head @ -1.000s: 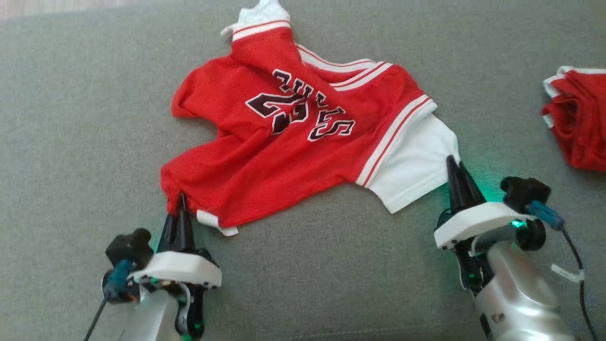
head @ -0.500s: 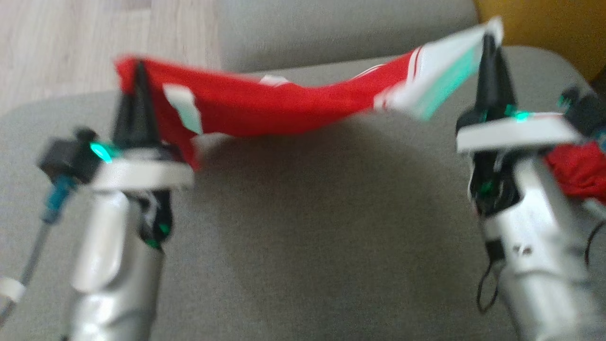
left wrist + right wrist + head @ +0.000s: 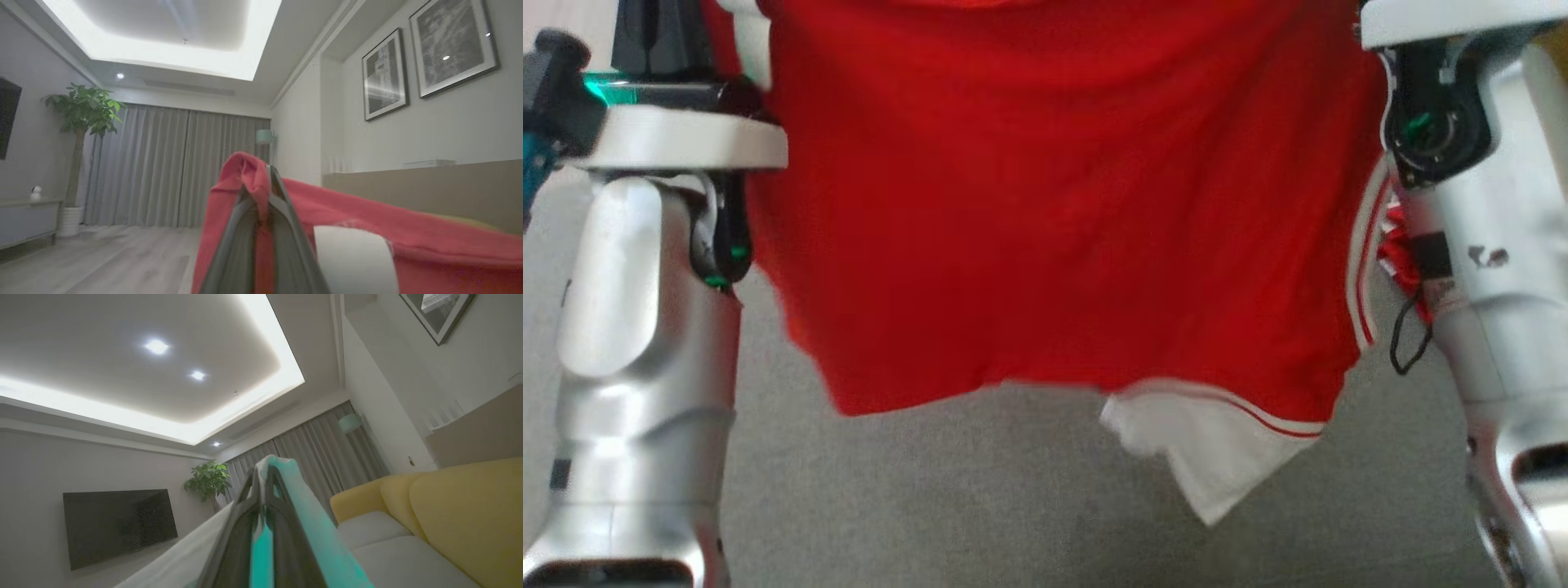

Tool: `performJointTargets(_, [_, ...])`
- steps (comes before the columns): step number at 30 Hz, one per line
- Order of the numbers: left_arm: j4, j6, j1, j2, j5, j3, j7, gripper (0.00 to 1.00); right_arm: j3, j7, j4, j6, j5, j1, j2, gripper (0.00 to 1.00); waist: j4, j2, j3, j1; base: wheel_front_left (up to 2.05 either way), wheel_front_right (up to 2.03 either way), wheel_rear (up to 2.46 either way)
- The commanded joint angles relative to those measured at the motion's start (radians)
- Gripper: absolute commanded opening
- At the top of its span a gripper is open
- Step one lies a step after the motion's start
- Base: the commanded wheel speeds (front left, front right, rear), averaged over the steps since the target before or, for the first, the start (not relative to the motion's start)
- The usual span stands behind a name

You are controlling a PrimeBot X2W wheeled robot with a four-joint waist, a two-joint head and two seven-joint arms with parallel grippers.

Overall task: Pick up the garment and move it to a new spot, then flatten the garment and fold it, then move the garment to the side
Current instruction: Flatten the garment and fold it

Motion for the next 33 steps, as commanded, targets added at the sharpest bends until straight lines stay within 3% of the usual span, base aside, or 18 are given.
performJointTargets(1, [0.006,0.026,-0.086,0.04,0.013,0.03,0.013,0.0,0.015,-0.005,0.021,0.004,-0.015,-0.075,0.014,0.0,0.011,0.0,0.058,0.0,0.0,0.0,0.0])
performJointTargets(5, [0.093,0.083,-0.181,0.043,0.038,0.039,0.01,0.0,-0.002,-0.005,0.088,0.004,-0.081,-0.195,-0.003,0.0,0.018,0.0,0.164,0.0,0.0,0.0,0.0])
performJointTargets(9, [0.157,0.138,-0.341,0.058,0.074,0.062,-0.034,0.0,-0.163,-0.005,0.065,0.004,-0.203,-0.347,0.0,0.0,0.02,0.0,0.266,0.0,0.0,0.0,0.0])
performJointTargets(13, [0.13,0.15,-0.408,0.054,0.075,0.108,-0.042,0.0,-0.231,-0.005,0.015,0.004,-0.257,-0.382,0.016,0.0,0.021,0.0,0.295,0.0,0.0,0.0,0.0])
performJointTargets(17, [0.123,0.146,-0.338,0.04,0.076,0.14,-0.042,0.0,-0.253,-0.005,0.002,0.004,-0.245,-0.321,0.033,0.0,0.016,0.0,0.295,0.0,0.0,0.0,0.0])
performJointTargets(26, [0.206,0.117,0.116,-0.076,0.023,0.258,-0.042,0.0,-0.126,-0.005,-0.037,0.004,-0.104,0.172,0.047,0.0,-0.017,0.0,0.296,0.0,0.0,0.0,0.0])
performJointTargets(30, [0.256,0.114,0.281,-0.094,-0.008,0.259,-0.042,0.0,-0.094,-0.005,-0.049,0.004,-0.044,0.402,0.052,0.0,-0.033,0.0,0.296,0.0,0.0,0.0,0.0])
performJointTargets(33, [0.279,0.124,0.372,-0.095,-0.104,0.21,-0.042,0.0,-0.087,-0.005,-0.06,0.004,-0.007,0.545,0.058,0.0,-0.048,0.0,0.275,0.0,0.0,0.0,0.0])
